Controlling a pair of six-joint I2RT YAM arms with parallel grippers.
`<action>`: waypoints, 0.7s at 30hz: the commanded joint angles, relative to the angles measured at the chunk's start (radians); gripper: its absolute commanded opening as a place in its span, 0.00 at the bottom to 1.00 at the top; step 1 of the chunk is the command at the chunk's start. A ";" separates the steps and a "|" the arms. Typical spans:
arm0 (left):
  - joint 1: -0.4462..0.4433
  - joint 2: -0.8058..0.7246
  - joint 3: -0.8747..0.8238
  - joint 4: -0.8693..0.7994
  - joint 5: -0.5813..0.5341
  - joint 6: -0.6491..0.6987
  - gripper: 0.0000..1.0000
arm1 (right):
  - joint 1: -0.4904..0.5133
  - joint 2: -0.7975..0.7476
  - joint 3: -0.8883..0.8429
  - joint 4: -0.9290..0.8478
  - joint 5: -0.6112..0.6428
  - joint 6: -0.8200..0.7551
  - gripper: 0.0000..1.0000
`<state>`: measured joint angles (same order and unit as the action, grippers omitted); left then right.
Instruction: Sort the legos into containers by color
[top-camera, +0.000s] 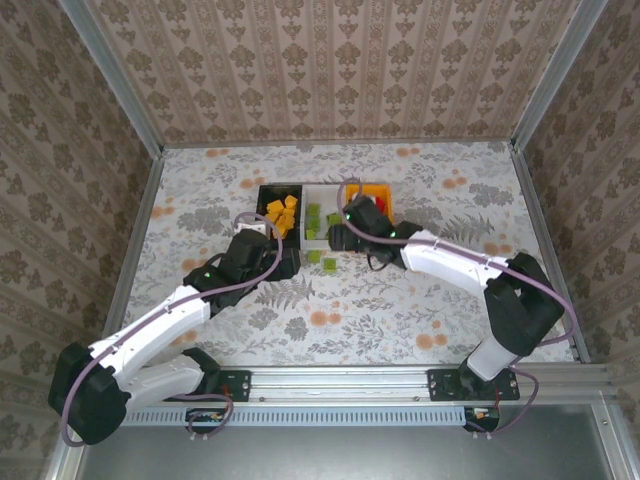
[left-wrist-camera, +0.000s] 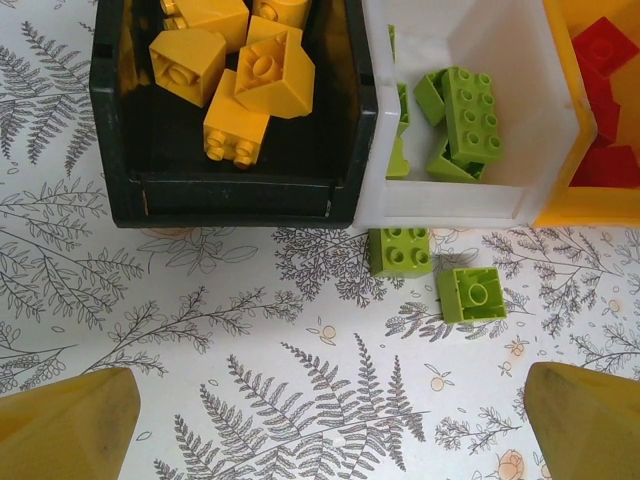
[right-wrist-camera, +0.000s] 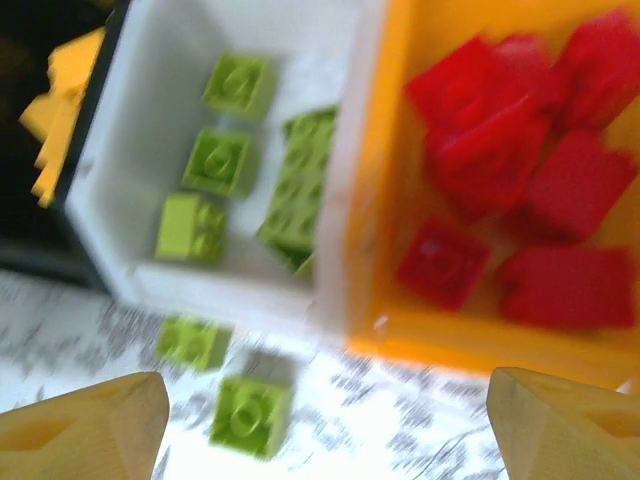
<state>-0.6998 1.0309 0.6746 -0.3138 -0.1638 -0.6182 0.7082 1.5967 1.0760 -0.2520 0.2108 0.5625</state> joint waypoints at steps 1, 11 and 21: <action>0.004 -0.024 -0.021 -0.041 -0.028 -0.020 1.00 | 0.056 -0.010 -0.079 0.076 0.038 0.068 0.85; 0.010 -0.023 -0.018 -0.054 -0.019 -0.023 1.00 | 0.119 0.241 -0.003 0.155 0.081 0.056 0.82; 0.015 -0.034 -0.035 -0.057 -0.014 -0.030 1.00 | 0.118 0.350 0.077 0.089 0.119 0.043 0.55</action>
<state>-0.6922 1.0157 0.6544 -0.3557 -0.1726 -0.6296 0.8227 1.9293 1.1442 -0.1364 0.3000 0.6003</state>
